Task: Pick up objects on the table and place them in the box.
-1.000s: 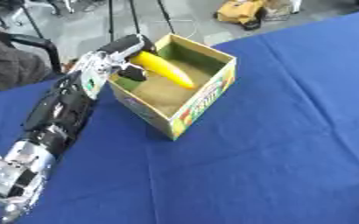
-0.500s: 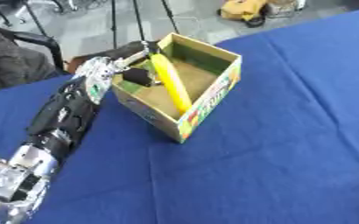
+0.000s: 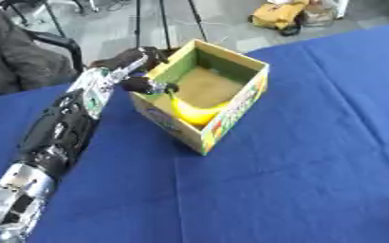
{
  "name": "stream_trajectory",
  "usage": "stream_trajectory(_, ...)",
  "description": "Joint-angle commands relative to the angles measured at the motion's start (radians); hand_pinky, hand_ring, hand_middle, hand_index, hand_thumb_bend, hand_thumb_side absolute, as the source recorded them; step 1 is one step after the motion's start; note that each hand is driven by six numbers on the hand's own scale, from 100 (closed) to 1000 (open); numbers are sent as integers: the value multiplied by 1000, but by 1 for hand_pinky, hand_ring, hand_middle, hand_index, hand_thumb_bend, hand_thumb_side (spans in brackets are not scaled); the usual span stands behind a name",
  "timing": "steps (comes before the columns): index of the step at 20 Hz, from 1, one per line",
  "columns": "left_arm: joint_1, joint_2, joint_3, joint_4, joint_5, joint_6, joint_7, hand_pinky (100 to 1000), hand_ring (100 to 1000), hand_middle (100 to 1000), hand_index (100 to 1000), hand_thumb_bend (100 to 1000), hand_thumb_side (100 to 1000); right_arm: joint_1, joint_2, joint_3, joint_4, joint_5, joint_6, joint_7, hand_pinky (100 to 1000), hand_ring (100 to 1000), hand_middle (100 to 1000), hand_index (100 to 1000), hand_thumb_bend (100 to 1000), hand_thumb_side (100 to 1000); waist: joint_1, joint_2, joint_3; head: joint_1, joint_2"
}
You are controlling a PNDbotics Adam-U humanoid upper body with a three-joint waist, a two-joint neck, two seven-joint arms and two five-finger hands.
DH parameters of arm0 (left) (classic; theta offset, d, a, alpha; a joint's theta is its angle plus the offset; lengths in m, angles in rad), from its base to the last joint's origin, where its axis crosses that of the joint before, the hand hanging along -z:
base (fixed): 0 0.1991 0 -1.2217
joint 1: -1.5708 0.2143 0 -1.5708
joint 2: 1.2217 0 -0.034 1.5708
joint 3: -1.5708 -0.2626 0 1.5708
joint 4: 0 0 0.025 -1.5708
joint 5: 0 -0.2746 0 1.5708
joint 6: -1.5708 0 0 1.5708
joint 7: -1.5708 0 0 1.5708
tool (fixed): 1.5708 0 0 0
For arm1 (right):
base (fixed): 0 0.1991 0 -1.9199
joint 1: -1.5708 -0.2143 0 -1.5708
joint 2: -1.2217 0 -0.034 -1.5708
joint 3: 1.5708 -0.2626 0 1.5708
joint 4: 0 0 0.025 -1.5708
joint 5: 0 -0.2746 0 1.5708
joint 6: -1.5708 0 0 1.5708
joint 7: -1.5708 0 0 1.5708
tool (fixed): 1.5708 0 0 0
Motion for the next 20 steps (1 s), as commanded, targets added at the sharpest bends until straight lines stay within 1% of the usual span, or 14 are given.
stream_trajectory(1,-7,56,14,5,-12,32,26,872,862,823,840,812,932,0,-11,-7,-7,-2,-1,0,574,704,678,722,100,892,-14,-25,7,-2,4)
stream_trajectory(4,-1,59,18,8,-11,50,48,865,850,812,838,763,929,2,-10,-7,-5,-3,-1,1,574,703,678,722,100,891,-19,-28,16,-2,6)
stream_trajectory(5,1,60,18,5,-6,51,59,864,848,810,838,757,928,3,-10,-8,-5,-3,-1,0,574,703,678,722,100,891,-21,-29,19,-3,7)
stream_trajectory(7,10,64,21,-11,17,47,81,857,839,800,833,712,924,6,-9,-9,-4,-4,-1,-1,574,703,678,722,100,891,-26,-30,31,-4,9)
stream_trajectory(9,27,70,24,-42,74,34,97,851,831,790,826,676,907,13,-8,-13,-2,-5,-2,-5,574,703,677,721,100,892,-34,-33,52,-9,14)
stream_trajectory(11,58,82,27,-95,165,19,108,847,823,779,816,632,884,21,-5,-17,0,-5,-2,-8,574,701,676,721,100,892,-41,-37,80,-15,19)
stream_trajectory(13,107,103,26,-178,286,8,111,843,820,773,810,616,857,27,-2,-21,1,-5,-3,-13,574,700,675,721,100,892,-49,-40,113,-22,26)
stream_trajectory(15,172,129,28,-286,409,5,110,836,814,765,804,592,839,34,1,-26,1,-5,-4,-17,574,700,674,721,100,892,-58,-43,148,-31,31)
stream_trajectory(16,213,141,32,-348,471,7,109,828,808,759,802,573,831,38,2,-28,1,-6,-5,-18,574,699,674,721,100,891,-63,-45,167,-37,33)
stream_trajectory(18,302,157,48,-481,575,23,109,824,805,754,800,565,811,47,4,-31,-2,-6,-6,-22,574,699,673,720,100,891,-70,-47,201,-48,37)
stream_trajectory(20,396,142,74,-615,666,44,114,823,801,749,794,536,811,54,8,-34,-4,-5,-7,-25,574,698,673,720,100,892,-78,-48,234,-60,39)
